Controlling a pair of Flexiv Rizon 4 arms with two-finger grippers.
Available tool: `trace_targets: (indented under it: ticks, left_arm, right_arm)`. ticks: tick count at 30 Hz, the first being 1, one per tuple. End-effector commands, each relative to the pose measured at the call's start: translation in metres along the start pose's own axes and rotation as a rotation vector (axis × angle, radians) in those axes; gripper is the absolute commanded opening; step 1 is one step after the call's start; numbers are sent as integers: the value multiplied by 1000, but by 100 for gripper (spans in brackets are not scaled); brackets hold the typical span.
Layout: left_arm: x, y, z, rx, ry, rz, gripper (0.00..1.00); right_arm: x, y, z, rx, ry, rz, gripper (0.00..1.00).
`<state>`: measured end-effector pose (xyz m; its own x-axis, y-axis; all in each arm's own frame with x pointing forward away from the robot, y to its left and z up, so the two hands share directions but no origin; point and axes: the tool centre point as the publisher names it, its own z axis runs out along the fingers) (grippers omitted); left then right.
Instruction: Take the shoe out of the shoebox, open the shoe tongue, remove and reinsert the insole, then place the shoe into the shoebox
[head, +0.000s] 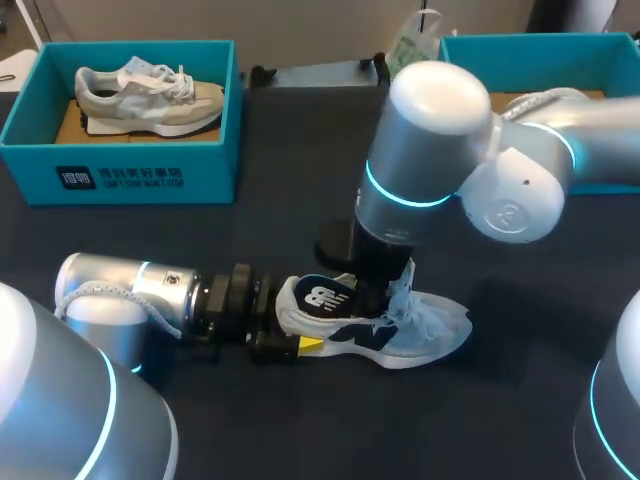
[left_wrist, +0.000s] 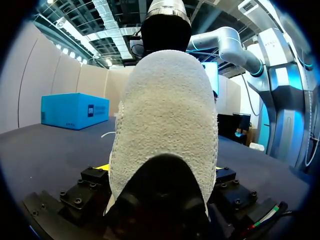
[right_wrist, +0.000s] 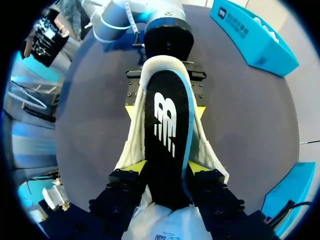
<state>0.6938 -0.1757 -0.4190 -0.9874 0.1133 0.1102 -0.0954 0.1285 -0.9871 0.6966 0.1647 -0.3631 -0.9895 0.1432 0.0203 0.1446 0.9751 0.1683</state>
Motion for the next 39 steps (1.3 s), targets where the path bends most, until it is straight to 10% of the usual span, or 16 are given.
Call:
trace_targets:
  ticks: [1,39]
  left_arm:
    - [0,0,1,0,-2,0,0]
    - [0,0,1,0,-2,0,0]
  right_arm:
    - [-1,2,7,4,6,12,48]
    - [2,-3,31,-1,153,22,35]
